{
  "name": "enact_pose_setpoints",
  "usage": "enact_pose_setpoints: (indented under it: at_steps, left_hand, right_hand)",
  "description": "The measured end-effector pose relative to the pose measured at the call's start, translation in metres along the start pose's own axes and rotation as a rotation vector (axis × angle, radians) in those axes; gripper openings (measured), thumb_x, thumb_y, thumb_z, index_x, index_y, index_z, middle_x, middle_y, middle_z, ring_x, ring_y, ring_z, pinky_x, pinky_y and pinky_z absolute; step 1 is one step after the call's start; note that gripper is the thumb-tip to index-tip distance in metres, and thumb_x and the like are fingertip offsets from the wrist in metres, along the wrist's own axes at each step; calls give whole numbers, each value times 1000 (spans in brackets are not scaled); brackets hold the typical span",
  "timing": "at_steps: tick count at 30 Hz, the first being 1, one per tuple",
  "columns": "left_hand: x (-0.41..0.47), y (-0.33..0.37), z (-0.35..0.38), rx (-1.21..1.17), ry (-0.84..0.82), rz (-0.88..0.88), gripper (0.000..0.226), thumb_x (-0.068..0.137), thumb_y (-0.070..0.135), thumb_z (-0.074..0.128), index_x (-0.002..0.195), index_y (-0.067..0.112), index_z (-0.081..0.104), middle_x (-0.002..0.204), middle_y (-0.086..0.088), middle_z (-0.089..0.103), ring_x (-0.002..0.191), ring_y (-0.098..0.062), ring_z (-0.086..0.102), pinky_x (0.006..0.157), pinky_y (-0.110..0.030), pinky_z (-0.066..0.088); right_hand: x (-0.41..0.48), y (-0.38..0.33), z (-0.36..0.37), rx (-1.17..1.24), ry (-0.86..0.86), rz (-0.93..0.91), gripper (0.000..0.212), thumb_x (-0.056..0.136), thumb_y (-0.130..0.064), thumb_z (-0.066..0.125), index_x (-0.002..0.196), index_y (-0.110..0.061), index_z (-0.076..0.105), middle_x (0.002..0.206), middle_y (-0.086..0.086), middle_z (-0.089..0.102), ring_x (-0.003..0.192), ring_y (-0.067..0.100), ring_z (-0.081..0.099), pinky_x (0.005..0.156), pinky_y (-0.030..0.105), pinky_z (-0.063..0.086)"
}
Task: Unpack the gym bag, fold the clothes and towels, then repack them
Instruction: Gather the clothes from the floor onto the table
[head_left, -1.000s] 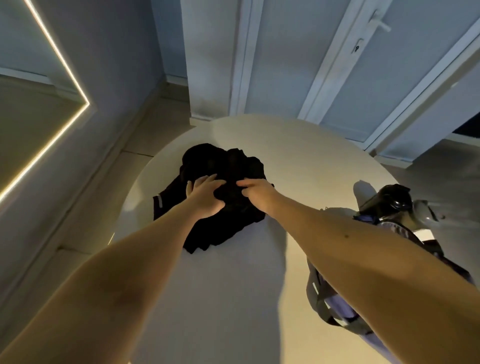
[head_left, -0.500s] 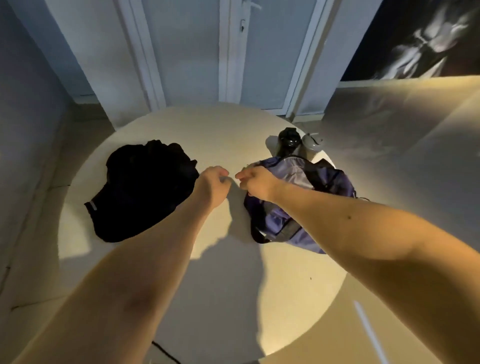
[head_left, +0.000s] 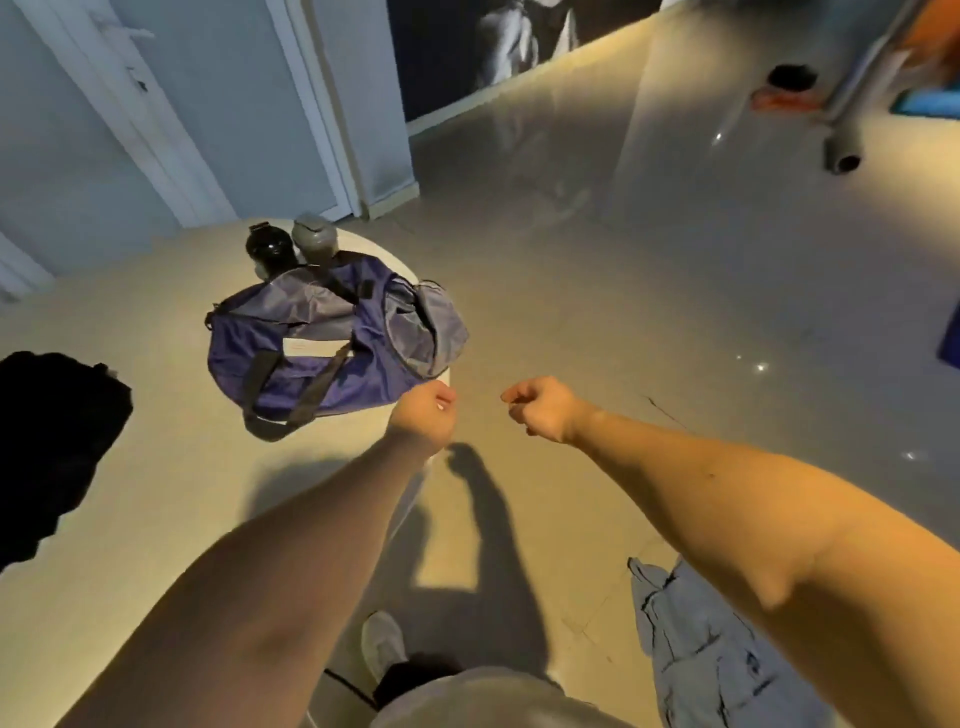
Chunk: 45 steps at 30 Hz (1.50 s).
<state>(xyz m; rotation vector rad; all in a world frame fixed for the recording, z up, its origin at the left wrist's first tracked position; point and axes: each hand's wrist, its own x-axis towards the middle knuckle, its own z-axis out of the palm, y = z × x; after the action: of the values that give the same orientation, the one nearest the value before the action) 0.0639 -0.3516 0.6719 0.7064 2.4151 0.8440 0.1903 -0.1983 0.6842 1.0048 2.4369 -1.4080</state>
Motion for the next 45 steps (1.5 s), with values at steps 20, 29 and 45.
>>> enact_pose_setpoints:
  at_steps: [20, 29, 45]
  left_hand:
    - [-52, 176, 421, 291, -793, 329, 17, 95, 6, 58, 103, 0, 72, 98, -11, 68, 95, -26, 62, 76, -32, 45]
    - [-50, 114, 579, 520, -1041, 371, 9, 91, 10, 55, 86, 16, 58, 87, -9, 56, 80, -25, 52, 68, -29, 40]
    - [-35, -144, 937, 810, -797, 731, 27, 100, 38, 57, 104, 14, 68, 113, -8, 60, 108, -30, 56, 81, -41, 48]
  right_hand:
    - [-187, 389, -64, 586, 486, 751, 16, 93, 4, 47, 92, 8, 63, 79, 9, 56, 82, 21, 50, 80, 33, 42]
    - [-201, 532, 35, 793, 636, 1093, 34, 97, -10, 59, 128, 4, 61, 120, 27, 66, 99, 30, 62, 89, 31, 49]
    - [-95, 913, 261, 221, 586, 1042, 61, 90, -11, 55, 145, -31, 37, 144, 9, 33, 129, 31, 32, 103, 45, 42]
